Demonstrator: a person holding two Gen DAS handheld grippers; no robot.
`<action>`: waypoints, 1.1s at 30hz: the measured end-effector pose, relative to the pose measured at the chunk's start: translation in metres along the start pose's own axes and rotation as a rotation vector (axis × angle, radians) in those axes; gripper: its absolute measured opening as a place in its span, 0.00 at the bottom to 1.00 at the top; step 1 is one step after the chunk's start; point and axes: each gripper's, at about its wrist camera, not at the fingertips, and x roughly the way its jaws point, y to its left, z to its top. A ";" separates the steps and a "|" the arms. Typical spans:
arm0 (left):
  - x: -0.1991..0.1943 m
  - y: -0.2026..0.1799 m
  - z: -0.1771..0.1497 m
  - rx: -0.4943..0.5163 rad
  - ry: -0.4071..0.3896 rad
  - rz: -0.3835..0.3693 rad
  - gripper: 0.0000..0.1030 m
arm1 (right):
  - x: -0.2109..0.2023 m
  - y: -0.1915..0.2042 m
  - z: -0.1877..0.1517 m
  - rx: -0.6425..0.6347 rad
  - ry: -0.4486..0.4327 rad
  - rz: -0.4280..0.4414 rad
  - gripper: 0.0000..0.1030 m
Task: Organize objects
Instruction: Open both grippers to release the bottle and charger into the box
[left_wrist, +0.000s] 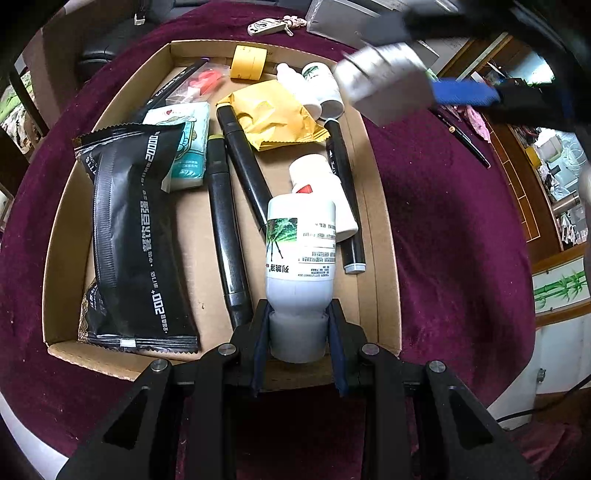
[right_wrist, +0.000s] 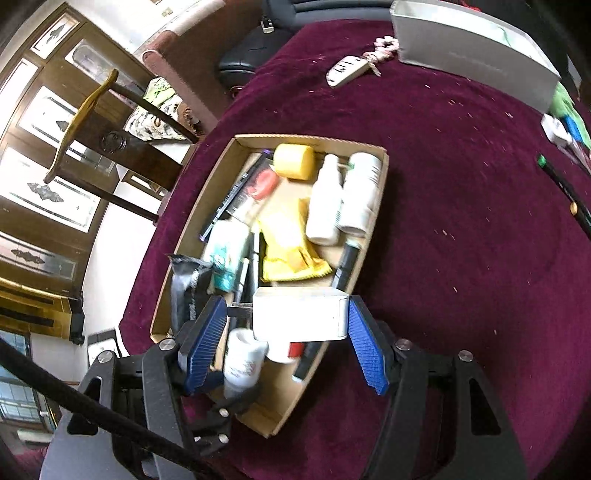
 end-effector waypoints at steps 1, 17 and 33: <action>-0.001 0.000 -0.001 0.001 0.001 -0.001 0.24 | 0.002 0.002 0.005 -0.003 0.000 0.002 0.64; -0.005 0.013 0.007 0.026 0.001 -0.061 0.24 | 0.074 0.021 0.082 0.032 0.123 -0.001 0.64; -0.008 0.021 0.008 0.058 -0.007 -0.108 0.25 | 0.128 0.038 0.106 0.019 0.222 -0.096 0.49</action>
